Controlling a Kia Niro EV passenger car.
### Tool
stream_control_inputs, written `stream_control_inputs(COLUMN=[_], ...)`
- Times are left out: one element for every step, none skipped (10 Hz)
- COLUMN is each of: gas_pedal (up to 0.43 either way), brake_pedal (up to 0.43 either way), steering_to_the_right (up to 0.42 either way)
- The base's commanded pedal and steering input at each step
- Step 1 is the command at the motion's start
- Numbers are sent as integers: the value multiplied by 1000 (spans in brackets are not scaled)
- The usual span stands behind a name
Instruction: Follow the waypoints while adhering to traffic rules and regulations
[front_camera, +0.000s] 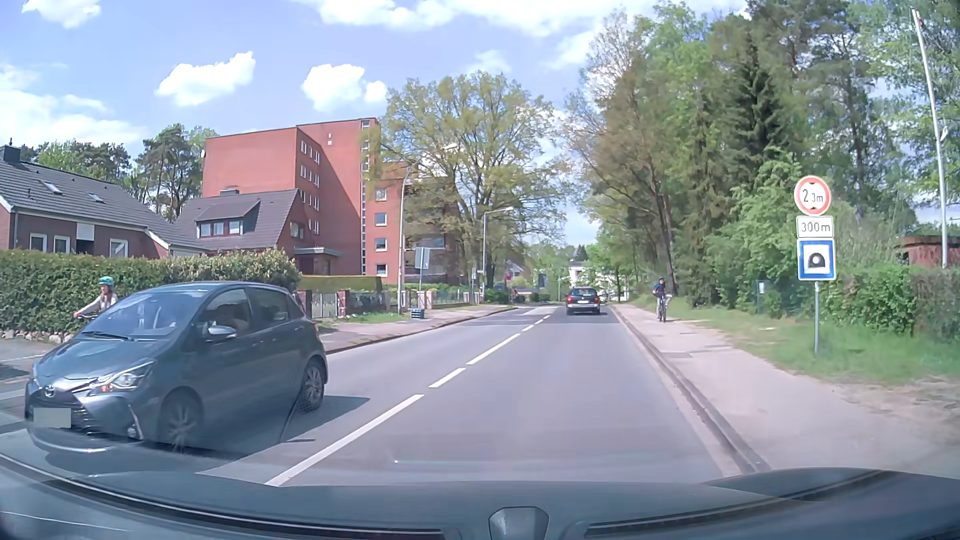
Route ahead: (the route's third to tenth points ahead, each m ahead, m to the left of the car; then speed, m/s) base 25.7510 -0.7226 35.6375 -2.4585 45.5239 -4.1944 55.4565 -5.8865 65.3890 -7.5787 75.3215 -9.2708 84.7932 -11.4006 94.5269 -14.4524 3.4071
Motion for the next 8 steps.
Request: stream_control_inputs(gas_pedal=[8, 67, 118, 138, 157, 209, 220, 220], brake_pedal=[0, 0, 0, 0, 0, 0, 0, 0], steering_to_the_right=[125, 120, 120, 120, 120, 120, 120, 120])
